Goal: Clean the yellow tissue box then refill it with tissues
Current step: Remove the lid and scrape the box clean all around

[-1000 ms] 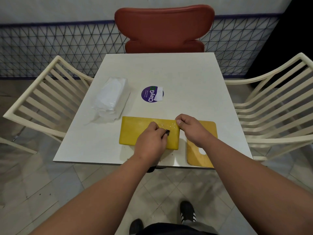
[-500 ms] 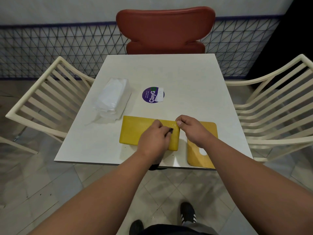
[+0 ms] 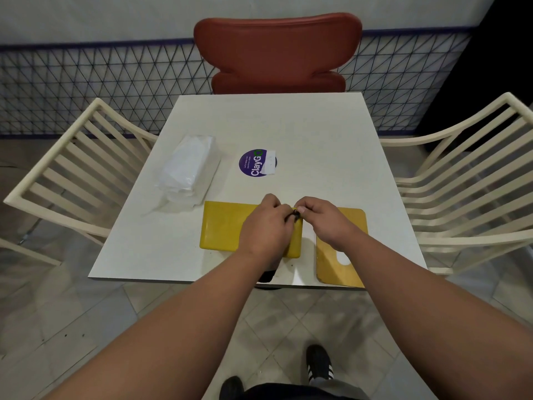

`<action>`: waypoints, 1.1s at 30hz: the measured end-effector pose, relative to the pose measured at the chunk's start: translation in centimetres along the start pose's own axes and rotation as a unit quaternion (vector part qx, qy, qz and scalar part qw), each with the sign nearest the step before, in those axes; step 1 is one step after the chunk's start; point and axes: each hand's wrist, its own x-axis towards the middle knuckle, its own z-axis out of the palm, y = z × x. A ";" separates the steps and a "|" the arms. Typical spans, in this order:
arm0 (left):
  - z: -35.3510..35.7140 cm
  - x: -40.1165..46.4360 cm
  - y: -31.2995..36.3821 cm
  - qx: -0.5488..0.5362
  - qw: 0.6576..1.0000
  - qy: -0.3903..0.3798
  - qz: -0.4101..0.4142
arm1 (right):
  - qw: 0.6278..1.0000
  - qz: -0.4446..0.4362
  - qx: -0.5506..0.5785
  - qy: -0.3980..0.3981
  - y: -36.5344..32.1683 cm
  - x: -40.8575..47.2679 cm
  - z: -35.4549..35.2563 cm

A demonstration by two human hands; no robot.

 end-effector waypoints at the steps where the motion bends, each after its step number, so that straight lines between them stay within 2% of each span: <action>1: 0.0 0.2 -0.1 -0.001 1.000 0.006 -0.005 | 1.000 -0.001 -0.001 0.000 0.0 0.1 0.0; 6: 0.2 -1.4 0.2 0.015 0.996 -0.040 0.083 | 1.000 0.013 0.011 -0.009 0.2 0.0 -0.3; 12: 0.0 0.3 0.0 0.006 0.998 -0.024 0.060 | 1.000 0.014 0.007 -0.010 0.2 0.3 -0.6; 18: 1.1 -2.5 -1.3 0.026 0.979 -0.065 0.190 | 1.000 0.016 0.009 -0.006 0.0 0.2 -0.6; 24: 0.5 -0.5 -0.6 0.001 0.994 -0.010 0.112 | 0.999 0.024 -0.014 -0.021 0.1 0.4 -0.9; 28: 1.3 -2.8 -1.3 -0.010 0.985 -0.034 0.168 | 0.999 0.017 -0.020 -0.021 0.2 0.5 -0.8; 30: 1.3 -2.6 -1.4 -0.009 0.985 -0.032 0.168 | 0.999 0.015 -0.032 -0.024 0.4 0.6 -0.9; 33: 0.4 -1.6 -2.2 -0.024 0.997 0.007 0.079 | 0.999 0.016 -0.038 -0.033 0.6 0.6 -1.0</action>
